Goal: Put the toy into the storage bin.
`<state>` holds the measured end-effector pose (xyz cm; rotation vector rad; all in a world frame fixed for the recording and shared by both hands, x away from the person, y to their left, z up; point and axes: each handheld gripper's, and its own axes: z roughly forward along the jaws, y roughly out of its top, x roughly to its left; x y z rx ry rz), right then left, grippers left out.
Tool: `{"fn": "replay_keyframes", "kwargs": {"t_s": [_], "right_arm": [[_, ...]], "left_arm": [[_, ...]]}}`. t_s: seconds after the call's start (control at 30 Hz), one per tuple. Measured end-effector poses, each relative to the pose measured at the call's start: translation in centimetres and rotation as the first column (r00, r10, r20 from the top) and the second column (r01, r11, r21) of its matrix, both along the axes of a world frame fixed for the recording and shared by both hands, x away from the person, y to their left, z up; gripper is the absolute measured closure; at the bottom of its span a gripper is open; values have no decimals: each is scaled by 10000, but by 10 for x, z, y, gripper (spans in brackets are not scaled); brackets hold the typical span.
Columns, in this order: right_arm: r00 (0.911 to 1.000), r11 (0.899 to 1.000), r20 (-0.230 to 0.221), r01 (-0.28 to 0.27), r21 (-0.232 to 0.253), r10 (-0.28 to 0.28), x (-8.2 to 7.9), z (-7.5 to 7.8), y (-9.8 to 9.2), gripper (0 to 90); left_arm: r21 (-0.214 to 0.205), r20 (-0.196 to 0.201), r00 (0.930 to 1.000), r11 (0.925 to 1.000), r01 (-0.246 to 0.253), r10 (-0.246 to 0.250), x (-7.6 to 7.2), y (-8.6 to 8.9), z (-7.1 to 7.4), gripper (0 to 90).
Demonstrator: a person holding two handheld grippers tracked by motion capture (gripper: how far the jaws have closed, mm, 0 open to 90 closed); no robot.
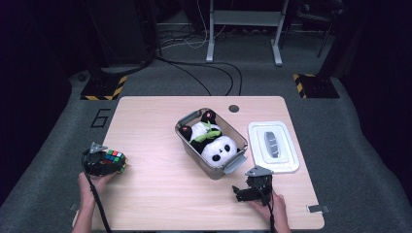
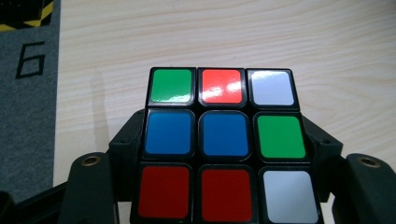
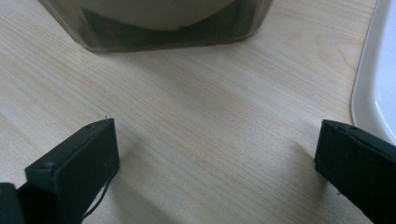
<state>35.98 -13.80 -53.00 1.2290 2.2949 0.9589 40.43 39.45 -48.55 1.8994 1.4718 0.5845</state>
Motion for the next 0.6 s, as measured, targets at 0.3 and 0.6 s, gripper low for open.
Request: {"fn": "replay_keyframes", "kwargs": {"t_s": [0.3, 0.6], "right_arm": [[10000, 10000, -1, 1, 2, -1, 0, 0, 0, 0], [10000, 10000, -4, 7, -12, -7, 0, 0, 0, 0]], "left_arm": [[-104, 345, 9953, 9958, 906, -902, -1, -25, 26, 338], [-64, 425, 9882, 9890, 1476, -1472, 2, -43, 43, 337]]}}
